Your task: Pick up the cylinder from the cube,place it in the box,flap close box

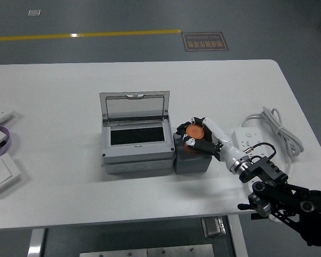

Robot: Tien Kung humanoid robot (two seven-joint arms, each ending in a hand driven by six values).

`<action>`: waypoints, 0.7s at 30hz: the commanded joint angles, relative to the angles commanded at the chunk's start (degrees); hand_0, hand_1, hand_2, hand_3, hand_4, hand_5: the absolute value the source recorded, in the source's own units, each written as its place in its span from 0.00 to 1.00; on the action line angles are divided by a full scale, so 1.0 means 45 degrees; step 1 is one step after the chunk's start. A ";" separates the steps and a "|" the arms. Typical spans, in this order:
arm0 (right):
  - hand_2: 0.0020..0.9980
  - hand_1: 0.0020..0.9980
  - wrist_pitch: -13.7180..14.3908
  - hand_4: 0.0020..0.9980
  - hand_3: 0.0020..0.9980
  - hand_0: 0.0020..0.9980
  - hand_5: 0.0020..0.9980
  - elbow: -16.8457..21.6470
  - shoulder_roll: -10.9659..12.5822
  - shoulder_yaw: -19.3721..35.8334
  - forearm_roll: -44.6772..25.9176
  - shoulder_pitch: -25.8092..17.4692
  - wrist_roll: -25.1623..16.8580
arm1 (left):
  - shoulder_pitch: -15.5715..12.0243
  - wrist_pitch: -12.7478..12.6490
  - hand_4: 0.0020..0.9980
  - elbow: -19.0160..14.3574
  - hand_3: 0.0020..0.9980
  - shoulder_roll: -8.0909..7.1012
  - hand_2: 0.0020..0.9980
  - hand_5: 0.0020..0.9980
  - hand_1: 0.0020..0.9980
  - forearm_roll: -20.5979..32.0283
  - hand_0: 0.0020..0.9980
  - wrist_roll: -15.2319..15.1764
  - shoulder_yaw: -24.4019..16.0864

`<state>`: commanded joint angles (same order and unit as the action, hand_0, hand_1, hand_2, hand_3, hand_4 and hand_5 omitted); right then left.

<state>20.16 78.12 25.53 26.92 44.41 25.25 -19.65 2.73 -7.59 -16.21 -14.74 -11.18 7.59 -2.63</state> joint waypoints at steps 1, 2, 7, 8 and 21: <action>0.47 0.55 0.0046 0.04 0.36 0.62 0.00 0.0022 0.0003 0.0021 0.0030 -0.0008 0.0004 | 0.0002 0.0000 0.69 0.0001 0.63 -0.0002 0.58 0.25 0.59 0.0001 0.60 -0.0001 -0.0001; 0.47 0.55 0.0075 0.04 0.36 0.62 0.00 0.0036 0.0005 0.0035 0.0049 -0.0013 0.0006 | 0.0003 0.0000 0.69 0.0002 0.63 -0.0003 0.58 0.25 0.59 0.0002 0.60 -0.0002 -0.0001; 0.45 0.52 0.0493 0.00 0.32 0.56 0.00 0.0285 -0.0028 0.0618 0.0159 -0.0247 0.0000 | -0.0004 -0.0006 0.69 0.0005 0.63 0.0011 0.58 0.25 0.59 0.0038 0.60 -0.0024 0.0021; 0.45 0.52 0.0560 0.00 0.32 0.56 0.00 0.0366 -0.0052 0.0765 0.0145 -0.0298 -0.0001 | -0.0012 -0.0006 0.69 0.0005 0.63 0.0020 0.58 0.25 0.59 0.0034 0.60 -0.0018 0.0016; 0.48 0.53 0.1616 0.00 0.32 0.57 0.00 0.2858 -0.0970 0.1012 0.0127 0.0679 0.0800 | -0.0046 -0.0011 0.69 0.0004 0.63 0.0046 0.58 0.25 0.59 -0.0034 0.60 0.0020 -0.0035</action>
<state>27.43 90.98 21.16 31.47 44.98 28.30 -16.05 2.52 -7.64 -16.19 -14.53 -11.33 7.68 -2.79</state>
